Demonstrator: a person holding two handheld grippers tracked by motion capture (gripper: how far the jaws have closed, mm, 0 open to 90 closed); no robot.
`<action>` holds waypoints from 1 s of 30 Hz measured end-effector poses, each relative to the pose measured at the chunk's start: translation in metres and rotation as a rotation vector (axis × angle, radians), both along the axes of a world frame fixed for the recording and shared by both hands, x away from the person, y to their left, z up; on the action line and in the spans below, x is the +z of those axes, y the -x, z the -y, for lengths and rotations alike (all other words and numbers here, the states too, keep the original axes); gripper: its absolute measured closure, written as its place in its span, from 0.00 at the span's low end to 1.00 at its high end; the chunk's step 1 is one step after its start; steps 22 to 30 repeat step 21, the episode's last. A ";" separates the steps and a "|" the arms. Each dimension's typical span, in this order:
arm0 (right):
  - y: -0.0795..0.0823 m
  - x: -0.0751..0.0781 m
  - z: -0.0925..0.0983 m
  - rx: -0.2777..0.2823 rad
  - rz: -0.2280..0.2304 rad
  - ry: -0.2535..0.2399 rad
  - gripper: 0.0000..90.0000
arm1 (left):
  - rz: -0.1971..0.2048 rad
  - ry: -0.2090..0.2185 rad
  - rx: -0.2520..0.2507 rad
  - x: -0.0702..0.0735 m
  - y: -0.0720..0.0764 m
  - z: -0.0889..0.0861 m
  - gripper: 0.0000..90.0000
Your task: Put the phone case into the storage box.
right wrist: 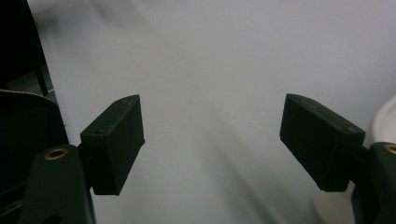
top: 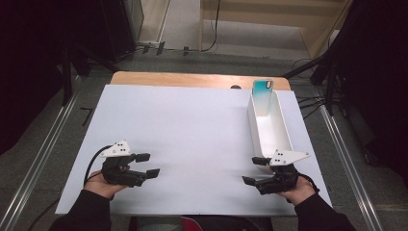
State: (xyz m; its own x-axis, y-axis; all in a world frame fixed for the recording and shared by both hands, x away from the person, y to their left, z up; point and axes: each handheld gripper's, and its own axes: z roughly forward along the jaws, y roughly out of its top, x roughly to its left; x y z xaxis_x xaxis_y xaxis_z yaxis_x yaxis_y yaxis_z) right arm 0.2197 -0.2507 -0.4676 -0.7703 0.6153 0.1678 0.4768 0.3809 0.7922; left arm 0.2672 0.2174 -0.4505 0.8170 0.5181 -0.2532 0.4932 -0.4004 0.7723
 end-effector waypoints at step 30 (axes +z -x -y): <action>-0.001 -0.001 0.000 -0.013 -0.011 0.010 0.23 | 0.001 -0.001 -0.003 0.000 0.000 0.000 0.30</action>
